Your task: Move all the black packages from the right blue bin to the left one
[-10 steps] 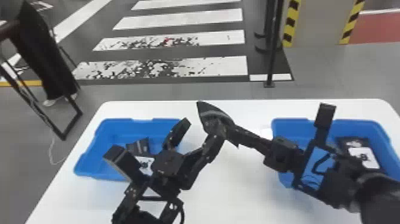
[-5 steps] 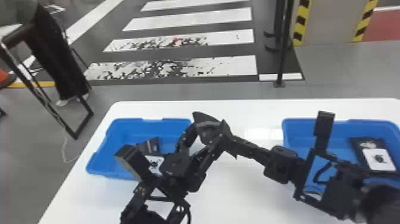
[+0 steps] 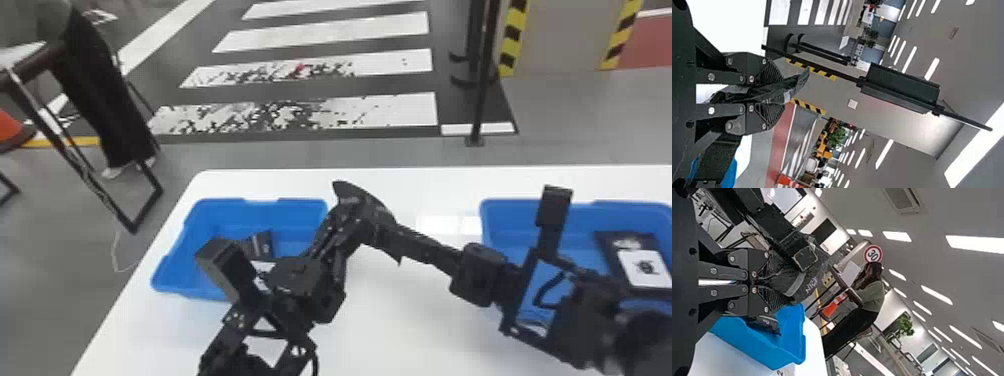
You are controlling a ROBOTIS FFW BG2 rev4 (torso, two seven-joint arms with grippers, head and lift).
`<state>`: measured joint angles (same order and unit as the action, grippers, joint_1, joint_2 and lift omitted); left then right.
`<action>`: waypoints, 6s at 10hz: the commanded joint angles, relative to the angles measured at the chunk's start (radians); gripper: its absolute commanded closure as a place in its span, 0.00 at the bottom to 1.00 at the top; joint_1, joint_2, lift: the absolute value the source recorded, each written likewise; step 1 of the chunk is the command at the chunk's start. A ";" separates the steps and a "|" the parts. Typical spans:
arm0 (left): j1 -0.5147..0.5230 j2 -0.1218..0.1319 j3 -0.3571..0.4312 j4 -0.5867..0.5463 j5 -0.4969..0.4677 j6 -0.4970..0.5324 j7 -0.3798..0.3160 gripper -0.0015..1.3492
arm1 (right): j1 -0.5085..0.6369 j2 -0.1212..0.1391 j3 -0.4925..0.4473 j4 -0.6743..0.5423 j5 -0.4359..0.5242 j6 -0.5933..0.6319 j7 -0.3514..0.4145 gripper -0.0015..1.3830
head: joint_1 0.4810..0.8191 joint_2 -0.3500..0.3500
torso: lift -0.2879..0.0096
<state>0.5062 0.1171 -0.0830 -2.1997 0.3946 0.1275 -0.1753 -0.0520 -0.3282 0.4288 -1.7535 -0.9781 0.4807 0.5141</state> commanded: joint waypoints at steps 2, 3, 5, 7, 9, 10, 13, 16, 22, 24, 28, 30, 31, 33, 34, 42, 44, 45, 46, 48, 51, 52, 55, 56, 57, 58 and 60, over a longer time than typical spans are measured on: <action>0.002 -0.019 0.065 0.002 -0.052 -0.064 0.031 0.90 | 0.008 0.000 0.000 0.039 -0.047 -0.029 0.011 0.50 | 0.63 0.85 | 0.52; -0.018 -0.037 0.143 0.017 -0.175 -0.069 0.042 0.90 | 0.010 0.000 -0.002 0.051 -0.055 -0.041 0.014 0.21 | 0.63 0.87 | 0.52; -0.089 -0.054 0.264 0.164 -0.395 -0.088 0.071 0.90 | 0.022 0.000 -0.028 0.061 -0.039 -0.051 0.014 0.08 | 0.63 0.95 | 0.52; -0.155 -0.045 0.296 0.350 -0.490 -0.209 0.106 0.74 | 0.030 0.001 -0.092 0.059 0.069 -0.061 0.014 0.09 | 0.63 1.00 | 0.52; -0.143 -0.048 0.290 0.387 -0.385 -0.304 0.106 0.01 | 0.040 0.004 -0.158 0.049 0.158 -0.061 0.012 0.09 | 0.63 1.00 | 0.52; -0.131 -0.045 0.266 0.387 -0.333 -0.383 0.105 0.08 | 0.049 0.008 -0.184 0.049 0.178 -0.061 0.007 0.09 | 0.63 1.00 | 0.52; -0.060 -0.046 0.191 0.269 -0.203 -0.523 0.096 0.15 | 0.184 0.035 -0.363 -0.226 0.426 0.101 -0.115 0.09 | 0.63 0.90 | 0.52; -0.003 -0.039 0.109 0.161 -0.121 -0.535 0.096 0.15 | 0.234 0.061 -0.447 -0.415 0.653 0.464 -0.350 0.09 | 0.63 0.72 | 0.52; 0.004 -0.014 -0.007 0.161 -0.111 -0.567 0.096 0.15 | 0.013 0.072 -0.429 -0.108 0.769 0.638 -0.502 0.12 | 0.63 0.37 | 0.52; 0.004 -0.014 -0.005 0.161 -0.109 -0.567 0.096 0.15 | 0.008 0.072 -0.429 -0.098 0.773 0.665 -0.531 0.12 | 0.63 0.35 | 0.52; 0.007 -0.014 -0.001 0.161 -0.109 -0.567 0.096 0.15 | 0.000 0.077 -0.429 -0.084 0.763 0.727 -0.598 0.12 | 0.63 0.32 | 0.52; 0.009 -0.014 0.001 0.161 -0.105 -0.574 0.096 0.15 | -0.005 0.080 -0.435 -0.061 0.739 0.727 -0.600 0.16 | 0.63 0.31 | 0.52; 0.012 -0.014 0.001 0.161 -0.099 -0.579 0.096 0.15 | -0.005 0.080 -0.437 -0.054 0.723 0.724 -0.600 0.22 | 0.63 0.32 | 0.52; 0.012 -0.014 0.003 0.166 -0.087 -0.582 0.096 0.15 | 0.003 0.080 -0.437 -0.047 0.701 0.663 -0.583 0.65 | 0.63 0.33 | 0.52; 0.012 -0.014 0.003 0.166 -0.084 -0.582 0.096 0.15 | 0.015 0.081 -0.437 -0.054 0.697 0.621 -0.583 0.78 | 0.63 0.34 | 0.52; 0.014 -0.011 -0.023 0.174 -0.004 -0.604 0.096 0.15 | 0.302 0.075 -0.415 -0.312 0.573 0.145 -0.513 0.86 | 0.63 0.44 | 0.52; -0.010 0.007 -0.083 0.174 0.106 -0.520 0.046 0.15 | 0.270 0.035 -0.301 -0.346 0.493 0.040 -0.479 0.86 | 0.63 0.50 | 0.52; -0.035 0.015 -0.102 0.174 0.156 -0.427 -0.007 0.15 | 0.248 0.018 -0.241 -0.358 0.460 0.017 -0.477 0.86 | 0.63 0.54 | 0.52; -0.055 0.016 -0.100 0.174 0.148 -0.341 -0.044 0.15 | 0.226 0.001 -0.187 -0.354 0.428 0.010 -0.477 0.86 | 0.63 0.56 | 0.52; -0.067 0.015 -0.083 0.169 0.112 -0.201 -0.072 0.15 | 0.189 -0.022 -0.082 -0.339 0.376 0.000 -0.477 0.86 | 0.63 0.59 | 0.52; -0.069 0.012 -0.067 0.159 0.064 -0.155 -0.073 0.15 | 0.165 -0.046 0.034 -0.336 0.324 -0.010 -0.477 0.86 | 0.63 0.69 | 0.52; -0.069 0.012 -0.069 0.156 0.064 -0.147 -0.075 0.15 | 0.150 -0.051 0.062 -0.324 0.314 -0.012 -0.477 0.86 | 0.63 0.72 | 0.52; -0.074 0.012 -0.067 0.154 0.060 -0.142 -0.078 0.15 | 0.128 -0.065 0.130 -0.322 0.280 -0.019 -0.477 0.86 | 0.63 0.77 | 0.52; -0.074 0.012 -0.061 0.154 0.058 -0.132 -0.078 0.15 | 0.123 -0.069 0.152 -0.319 0.268 -0.022 -0.477 0.86 | 0.63 0.79 | 0.52; -0.072 0.010 -0.059 0.154 0.060 -0.120 -0.078 0.16 | 0.116 -0.075 0.171 -0.319 0.260 -0.024 -0.476 0.86 | 0.63 0.82 | 0.52; -0.072 0.010 -0.055 0.154 0.060 -0.125 -0.079 0.37 | 0.113 -0.077 0.175 -0.319 0.258 -0.027 -0.474 0.86 | 0.63 0.84 | 0.52; -0.055 0.004 -0.021 0.125 0.050 -0.078 -0.069 0.90 | 0.113 -0.077 0.175 -0.319 0.254 -0.034 -0.471 0.86 | 0.63 0.86 | 0.52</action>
<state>0.4443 0.1231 -0.1154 -2.0625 0.4510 0.0288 -0.2453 0.0615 -0.4049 0.6041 -2.0726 -0.7237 0.4486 0.0428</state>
